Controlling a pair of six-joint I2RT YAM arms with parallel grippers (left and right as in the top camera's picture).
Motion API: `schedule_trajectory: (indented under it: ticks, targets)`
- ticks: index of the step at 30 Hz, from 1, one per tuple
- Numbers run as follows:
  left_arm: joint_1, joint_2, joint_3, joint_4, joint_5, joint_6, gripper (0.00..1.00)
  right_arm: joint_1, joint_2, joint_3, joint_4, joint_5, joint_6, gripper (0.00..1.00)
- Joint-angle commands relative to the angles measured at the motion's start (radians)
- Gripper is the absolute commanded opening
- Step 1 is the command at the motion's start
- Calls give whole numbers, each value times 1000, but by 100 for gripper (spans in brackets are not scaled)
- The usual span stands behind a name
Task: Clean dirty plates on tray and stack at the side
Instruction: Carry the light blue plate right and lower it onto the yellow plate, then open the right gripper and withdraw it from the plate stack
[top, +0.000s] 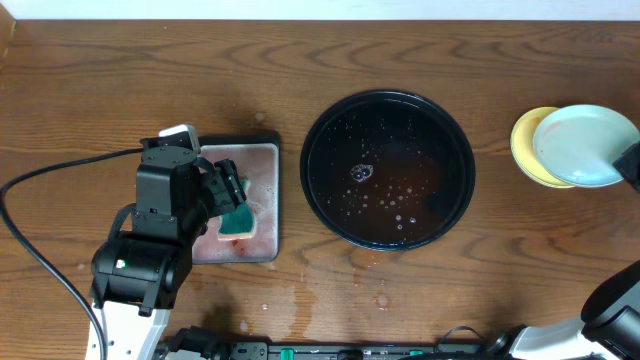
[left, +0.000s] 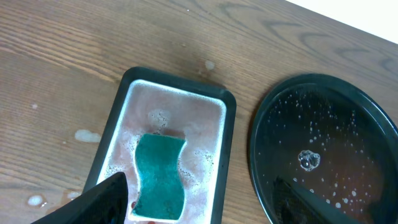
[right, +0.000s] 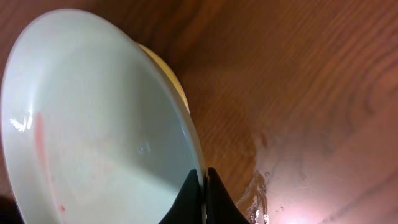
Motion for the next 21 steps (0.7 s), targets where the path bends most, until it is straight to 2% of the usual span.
schedule_trajectory:
  ticks: [1, 9, 17, 19, 20, 21]
  targets:
    - [2, 0, 22, -1, -2, 10, 74, 11, -26, -77, 95, -16, 24, 1]
    - [2, 0, 22, -1, -2, 10, 74, 14, -26, -258, 405, -24, 132, 1]
    - [2, 2, 22, 0, -2, 9, 74, 46, -11, -314, 509, -37, 145, 1]
    - [2, 2, 22, 0, -2, 9, 74, 57, -5, -314, 512, -38, 163, 25]
    - [2, 2, 22, -1, -2, 9, 74, 60, -4, -314, 512, -39, 163, 40]
    - [2, 2, 22, -1, -2, 9, 74, 65, -4, -314, 512, -43, 171, 64]
